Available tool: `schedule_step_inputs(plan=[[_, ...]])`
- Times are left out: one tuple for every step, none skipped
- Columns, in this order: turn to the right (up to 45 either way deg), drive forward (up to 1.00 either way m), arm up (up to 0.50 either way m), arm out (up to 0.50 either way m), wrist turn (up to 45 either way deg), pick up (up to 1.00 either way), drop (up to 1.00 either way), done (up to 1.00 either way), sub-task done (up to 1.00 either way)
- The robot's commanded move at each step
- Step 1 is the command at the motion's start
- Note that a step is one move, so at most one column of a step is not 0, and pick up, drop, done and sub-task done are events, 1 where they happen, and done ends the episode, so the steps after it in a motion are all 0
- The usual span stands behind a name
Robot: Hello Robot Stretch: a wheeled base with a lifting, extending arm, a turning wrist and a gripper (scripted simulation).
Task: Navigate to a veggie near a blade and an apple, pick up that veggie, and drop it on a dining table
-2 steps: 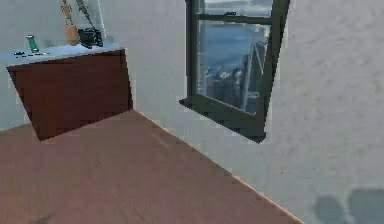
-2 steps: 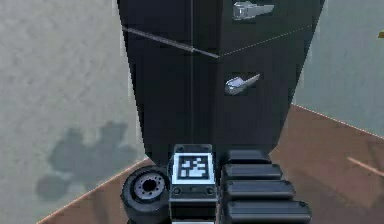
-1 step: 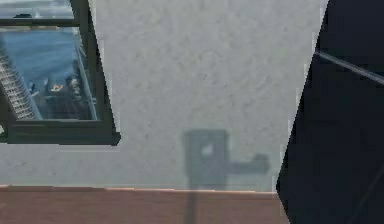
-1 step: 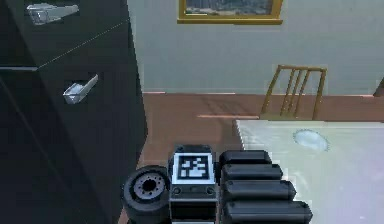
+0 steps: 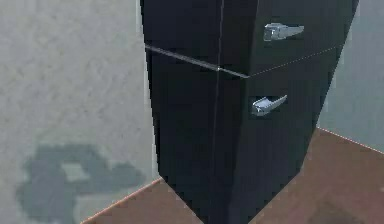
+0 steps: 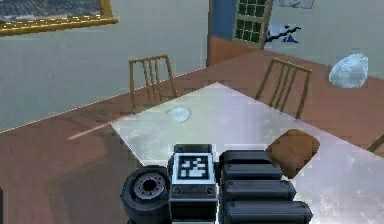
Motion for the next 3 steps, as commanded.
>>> schedule_step_inputs(plan=[[45.0, 0.0, 0.0, 0.0, 0.0, 0.0, 0.0, 0.0, 0.0], [45.0, 0.0, 0.0, 0.0, 0.0, 0.0, 0.0, 0.0, 0.0], [45.0, 0.0, 0.0, 0.0, 0.0, 0.0, 0.0, 0.0, 0.0]])
